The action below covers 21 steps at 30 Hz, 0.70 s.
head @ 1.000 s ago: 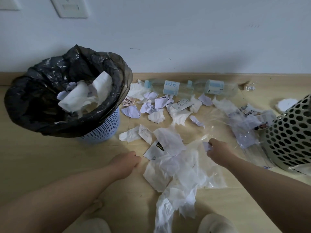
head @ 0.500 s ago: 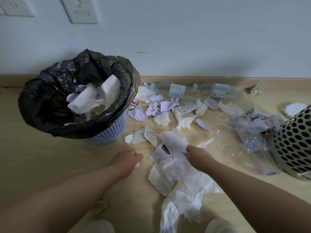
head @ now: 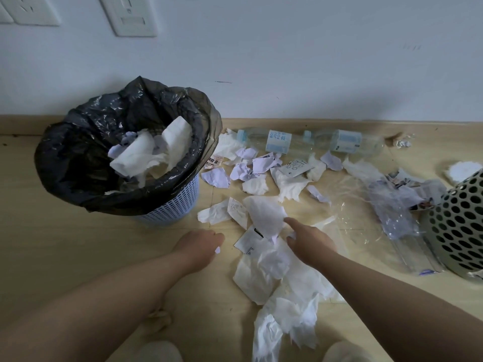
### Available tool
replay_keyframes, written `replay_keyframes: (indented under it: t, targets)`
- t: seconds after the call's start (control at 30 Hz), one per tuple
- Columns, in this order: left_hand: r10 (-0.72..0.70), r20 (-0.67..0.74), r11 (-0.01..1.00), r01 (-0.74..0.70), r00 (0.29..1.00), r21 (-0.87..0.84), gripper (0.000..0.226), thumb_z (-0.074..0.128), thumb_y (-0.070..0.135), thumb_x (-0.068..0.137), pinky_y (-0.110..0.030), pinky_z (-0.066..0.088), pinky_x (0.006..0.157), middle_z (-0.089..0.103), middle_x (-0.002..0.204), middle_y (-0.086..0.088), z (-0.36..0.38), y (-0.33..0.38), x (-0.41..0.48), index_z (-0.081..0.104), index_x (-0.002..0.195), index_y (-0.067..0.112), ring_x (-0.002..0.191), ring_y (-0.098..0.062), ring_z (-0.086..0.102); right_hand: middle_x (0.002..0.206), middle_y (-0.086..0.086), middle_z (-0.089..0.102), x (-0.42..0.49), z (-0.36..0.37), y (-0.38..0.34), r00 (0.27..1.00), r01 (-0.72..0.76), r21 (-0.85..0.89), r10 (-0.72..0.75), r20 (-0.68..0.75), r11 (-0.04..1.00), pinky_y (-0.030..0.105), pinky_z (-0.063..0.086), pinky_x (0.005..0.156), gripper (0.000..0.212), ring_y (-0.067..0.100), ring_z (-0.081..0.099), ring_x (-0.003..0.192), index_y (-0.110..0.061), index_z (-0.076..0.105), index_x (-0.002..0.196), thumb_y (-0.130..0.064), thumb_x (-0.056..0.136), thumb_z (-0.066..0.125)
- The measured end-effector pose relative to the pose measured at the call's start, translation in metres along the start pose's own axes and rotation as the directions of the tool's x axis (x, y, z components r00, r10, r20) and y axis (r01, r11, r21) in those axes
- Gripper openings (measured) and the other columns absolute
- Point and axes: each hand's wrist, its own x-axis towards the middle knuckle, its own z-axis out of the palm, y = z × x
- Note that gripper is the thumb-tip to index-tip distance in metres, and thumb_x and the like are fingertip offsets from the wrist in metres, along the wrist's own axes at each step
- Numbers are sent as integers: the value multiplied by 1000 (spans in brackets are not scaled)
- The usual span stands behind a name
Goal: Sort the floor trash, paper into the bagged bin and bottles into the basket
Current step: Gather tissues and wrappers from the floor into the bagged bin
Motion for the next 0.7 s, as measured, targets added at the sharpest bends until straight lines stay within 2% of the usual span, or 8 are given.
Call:
replay_keyframes:
  t: [0.07,0.13,0.23,0.37,0.43,0.5,0.6,0.7]
  targets:
    - [-5,10,1000,5,1000,-18,13,37,19,96,-28,29,62,57,99,-5,-3,1,1,35,83,18,75,-18,39,99,5,60,3,0,-2,1000,4,42,-4,-16,999,29,41,65,58,24,56,82,-40,15,145,-24,95,37]
    - [-12,8,999,12,1000,-39,13,37,18,97,-28,29,62,57,101,-5,-3,3,2,34,84,18,75,-17,39,92,5,56,4,-2,-3,999,3,68,-1,-37,998,30,41,63,60,23,53,76,-37,11,146,-20,95,37]
    - [-30,-4,998,29,1000,-63,12,37,13,95,-29,30,61,54,99,-4,-2,4,3,34,85,18,75,-17,39,115,7,53,3,-4,-3,999,-2,25,3,-41,1000,33,47,77,47,26,56,98,-27,36,138,-11,93,35]
    - [-28,-20,997,27,999,-68,14,37,5,90,-29,29,58,46,98,-4,-4,7,5,34,86,18,73,-18,39,116,4,47,-2,4,-9,997,34,32,-31,-73,999,32,46,77,33,24,53,99,-19,53,117,-7,92,36]
    - [-21,-26,997,19,999,-81,16,36,2,89,-26,25,52,41,95,-3,-4,8,4,34,86,18,70,-18,37,126,1,42,-3,9,-13,996,62,53,-58,-61,997,30,44,78,36,22,50,108,-24,55,118,-9,92,35]
    - [-19,-39,995,15,999,-96,19,35,-2,86,-25,22,50,40,94,-2,-5,10,4,34,85,18,67,-17,34,140,0,30,-3,14,-16,998,56,21,-56,4,998,30,42,79,46,22,42,121,-30,48,129,-7,92,35]
    - [-18,-33,994,15,999,-110,24,35,-6,81,-27,29,54,45,100,-3,-8,13,3,36,86,17,71,-18,38,149,2,17,-5,19,-16,992,46,-80,-35,124,996,34,43,85,51,27,33,128,-33,39,133,-4,90,35]
    - [0,-6,994,-1,1000,-110,27,34,-7,80,-25,26,51,43,98,-1,-6,13,1,40,90,18,72,-18,38,145,4,23,-9,22,-12,989,77,-149,-57,137,986,35,44,83,45,28,37,123,-30,39,129,-6,91,40]
